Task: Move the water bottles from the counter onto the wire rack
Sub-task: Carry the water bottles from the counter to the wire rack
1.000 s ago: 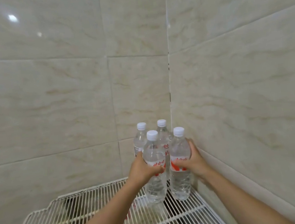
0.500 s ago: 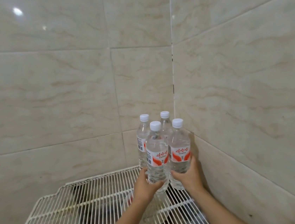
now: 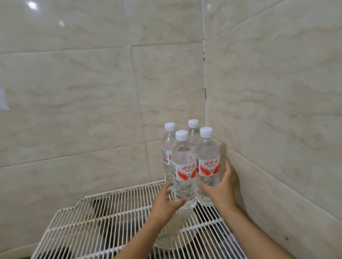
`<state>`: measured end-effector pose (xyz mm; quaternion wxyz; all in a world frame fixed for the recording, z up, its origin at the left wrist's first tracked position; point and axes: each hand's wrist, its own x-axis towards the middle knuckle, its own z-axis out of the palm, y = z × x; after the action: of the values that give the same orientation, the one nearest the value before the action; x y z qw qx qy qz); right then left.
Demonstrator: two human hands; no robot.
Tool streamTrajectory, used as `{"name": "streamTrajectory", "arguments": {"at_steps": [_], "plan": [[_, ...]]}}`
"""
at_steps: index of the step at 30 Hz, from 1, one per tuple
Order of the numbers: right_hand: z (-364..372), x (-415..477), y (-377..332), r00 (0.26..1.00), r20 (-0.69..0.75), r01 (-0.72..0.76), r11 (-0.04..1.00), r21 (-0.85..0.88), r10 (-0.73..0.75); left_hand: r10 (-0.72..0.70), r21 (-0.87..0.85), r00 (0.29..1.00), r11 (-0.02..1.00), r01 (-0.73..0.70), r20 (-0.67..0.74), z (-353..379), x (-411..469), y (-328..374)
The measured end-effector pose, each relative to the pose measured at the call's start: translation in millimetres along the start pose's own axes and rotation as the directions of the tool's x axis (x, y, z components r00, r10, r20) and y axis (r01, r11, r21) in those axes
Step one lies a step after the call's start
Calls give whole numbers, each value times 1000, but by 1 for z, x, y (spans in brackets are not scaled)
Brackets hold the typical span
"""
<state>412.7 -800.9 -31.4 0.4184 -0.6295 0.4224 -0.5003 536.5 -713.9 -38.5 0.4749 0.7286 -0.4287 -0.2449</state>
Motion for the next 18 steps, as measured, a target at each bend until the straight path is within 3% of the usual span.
{"name": "streamTrajectory", "arguments": {"at_steps": [3,5,7,10,13,18], "plan": [[5,-16,-27,937,-25,331,909,-254,-349,60,174,997,983,-49,-54,-23,-16,-4],[17,-29,-36,800,65,576,734,-358,-596,102,317,988,947,-60,-116,-45,-31,-12],[36,-42,-37,674,226,721,558,-411,-704,124,457,974,889,-25,-188,-71,-50,-25],[67,-63,-41,564,473,824,420,-380,-677,119,643,953,760,94,-280,-111,-88,-47],[98,-90,-46,502,665,864,338,-372,-552,116,678,908,704,210,-402,-147,-132,-70],[146,-158,-65,358,872,881,429,-198,-333,46,627,802,650,429,-596,-208,-216,-101]]}}
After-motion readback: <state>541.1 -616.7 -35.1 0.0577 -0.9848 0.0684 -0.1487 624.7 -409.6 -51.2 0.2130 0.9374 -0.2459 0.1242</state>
